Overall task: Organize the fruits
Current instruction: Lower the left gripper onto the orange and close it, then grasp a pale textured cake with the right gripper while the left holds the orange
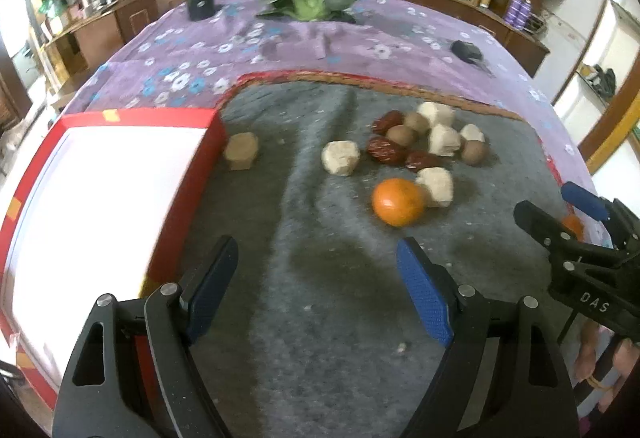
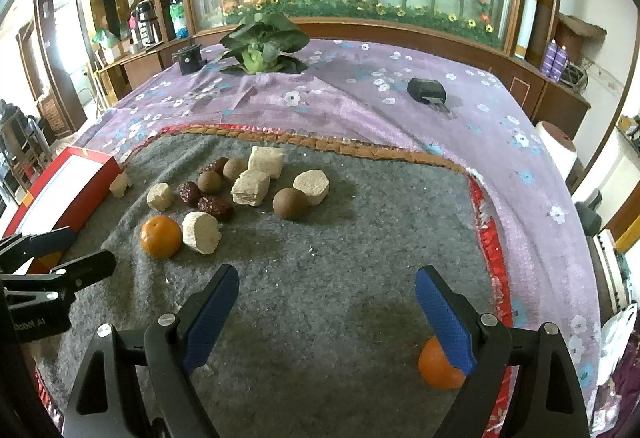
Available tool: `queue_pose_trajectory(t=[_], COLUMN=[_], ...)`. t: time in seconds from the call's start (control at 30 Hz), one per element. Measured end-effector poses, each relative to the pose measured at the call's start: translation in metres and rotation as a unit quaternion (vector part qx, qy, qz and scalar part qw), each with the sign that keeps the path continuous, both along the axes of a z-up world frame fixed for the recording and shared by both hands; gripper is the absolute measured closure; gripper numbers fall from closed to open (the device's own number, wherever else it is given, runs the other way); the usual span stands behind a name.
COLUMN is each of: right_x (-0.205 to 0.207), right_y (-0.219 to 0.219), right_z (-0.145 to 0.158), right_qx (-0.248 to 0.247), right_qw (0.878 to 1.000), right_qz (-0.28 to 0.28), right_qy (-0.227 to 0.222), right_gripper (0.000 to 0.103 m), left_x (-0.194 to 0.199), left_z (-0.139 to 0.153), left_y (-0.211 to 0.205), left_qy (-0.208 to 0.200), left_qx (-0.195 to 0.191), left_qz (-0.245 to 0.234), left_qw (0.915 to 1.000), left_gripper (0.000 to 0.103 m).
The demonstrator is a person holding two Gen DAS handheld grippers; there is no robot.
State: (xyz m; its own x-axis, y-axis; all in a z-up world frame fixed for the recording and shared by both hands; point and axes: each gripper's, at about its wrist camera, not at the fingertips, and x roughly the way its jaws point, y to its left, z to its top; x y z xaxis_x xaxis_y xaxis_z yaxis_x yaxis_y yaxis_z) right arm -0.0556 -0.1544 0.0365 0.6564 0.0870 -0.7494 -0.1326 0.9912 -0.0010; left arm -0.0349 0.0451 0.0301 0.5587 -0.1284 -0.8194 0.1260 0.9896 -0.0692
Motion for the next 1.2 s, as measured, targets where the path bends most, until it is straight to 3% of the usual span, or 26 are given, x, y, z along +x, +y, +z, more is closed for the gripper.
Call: queue_pose_trajectory(t=[0.33, 0.67, 0.77, 0.8, 0.9, 1.0, 1.2], right_x=[-0.003, 0.002, 0.003, 0.004, 0.006, 0.008, 0.017], right_y=[-0.010, -0.015, -0.015, -0.014, -0.011, -0.005, 0.023], right_z=[0.000, -0.005, -0.005, -0.005, -0.005, -0.005, -0.001], right_qx=[0.019, 0.026, 0.028, 0.029, 0.041, 0.044, 0.048], right_qw=[1.000, 1.000, 0.999, 0.999, 0.999, 0.998, 0.996], right_qz=[0.004, 0.005, 0.009, 0.011, 0.024, 0.038, 0.072], right_qy=[0.008, 0.013, 0.014, 0.015, 0.019, 0.023, 0.024], right_gripper=[0.013, 0.013, 0.013, 0.014, 0.020, 0.023, 0.024], left_x=[0.016, 0.028, 0.029, 0.030, 0.030, 0.024, 0.012], left_z=[-0.008, -0.012, -0.014, -0.015, -0.015, -0.011, -0.001], left_y=[-0.033, -0.047, -0.050, -0.050, -0.047, -0.048, -0.028], left_qy=[0.003, -0.007, -0.008, -0.006, 0.003, -0.010, -0.016], left_qx=[0.025, 0.045, 0.051, 0.049, 0.020, 0.039, 0.034], left_qz=[-0.061, -0.079, -0.083, -0.082, -0.089, -0.086, -0.061], left_qw=[0.9978, 0.9959, 0.9952, 0.9954, 0.9958, 0.9955, 0.9974], left_gripper=[0.021, 0.023, 0.040, 0.054, 0.067, 0.070, 0.070])
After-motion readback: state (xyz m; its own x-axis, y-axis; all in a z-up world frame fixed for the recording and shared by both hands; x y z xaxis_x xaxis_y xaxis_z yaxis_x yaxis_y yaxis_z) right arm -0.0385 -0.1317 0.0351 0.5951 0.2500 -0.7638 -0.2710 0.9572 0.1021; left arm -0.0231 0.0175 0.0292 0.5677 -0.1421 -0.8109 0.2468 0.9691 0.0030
